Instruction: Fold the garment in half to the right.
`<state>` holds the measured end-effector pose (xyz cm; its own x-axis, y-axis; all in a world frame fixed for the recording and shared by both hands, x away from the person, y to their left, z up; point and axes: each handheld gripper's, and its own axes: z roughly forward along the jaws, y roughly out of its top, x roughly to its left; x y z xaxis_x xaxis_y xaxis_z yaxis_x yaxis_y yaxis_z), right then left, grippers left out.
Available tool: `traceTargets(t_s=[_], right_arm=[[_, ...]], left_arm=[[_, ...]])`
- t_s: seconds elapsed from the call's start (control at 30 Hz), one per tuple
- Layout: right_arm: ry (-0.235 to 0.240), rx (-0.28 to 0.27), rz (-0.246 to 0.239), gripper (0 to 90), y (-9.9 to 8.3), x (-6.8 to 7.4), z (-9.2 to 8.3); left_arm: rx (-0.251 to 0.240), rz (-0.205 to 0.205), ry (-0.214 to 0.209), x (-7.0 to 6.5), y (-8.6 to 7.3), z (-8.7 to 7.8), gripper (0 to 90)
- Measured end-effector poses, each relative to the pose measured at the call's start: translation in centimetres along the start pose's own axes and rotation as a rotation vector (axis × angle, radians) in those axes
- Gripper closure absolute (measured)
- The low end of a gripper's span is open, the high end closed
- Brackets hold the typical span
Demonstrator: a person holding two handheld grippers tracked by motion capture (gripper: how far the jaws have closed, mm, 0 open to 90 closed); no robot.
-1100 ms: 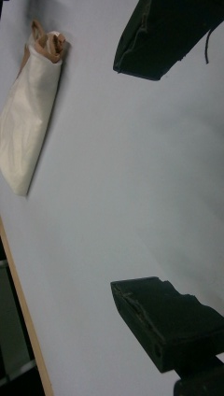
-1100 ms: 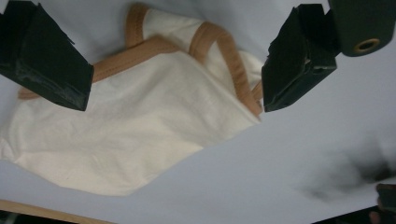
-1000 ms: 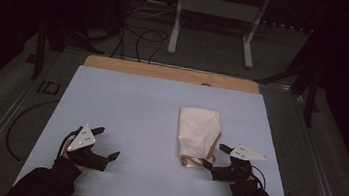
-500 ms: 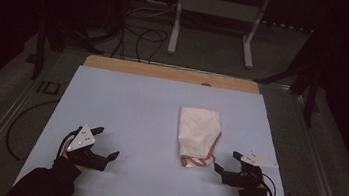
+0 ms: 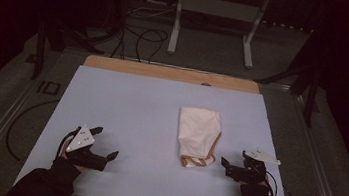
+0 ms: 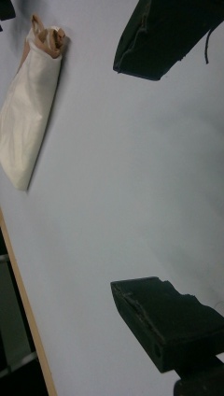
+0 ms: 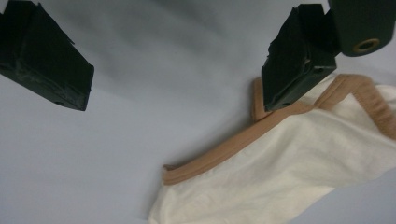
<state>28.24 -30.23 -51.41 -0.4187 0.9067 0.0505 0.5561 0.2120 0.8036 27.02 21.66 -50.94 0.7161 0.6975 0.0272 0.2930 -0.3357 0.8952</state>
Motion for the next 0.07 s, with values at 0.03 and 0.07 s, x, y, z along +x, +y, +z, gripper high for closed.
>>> traceTargets(t_s=[0.03,0.07], right_arm=[[-0.002,0.0,-0.004,9.3,0.04,0.01,-0.02],[-0.002,0.0,-0.004,9.3,0.04,0.01,-0.02]], left_arm=[[-0.002,-0.001,0.002,-0.02,0.01,-0.02,0.9],[-0.002,-0.001,0.002,-0.02,0.01,-0.02,0.9]])
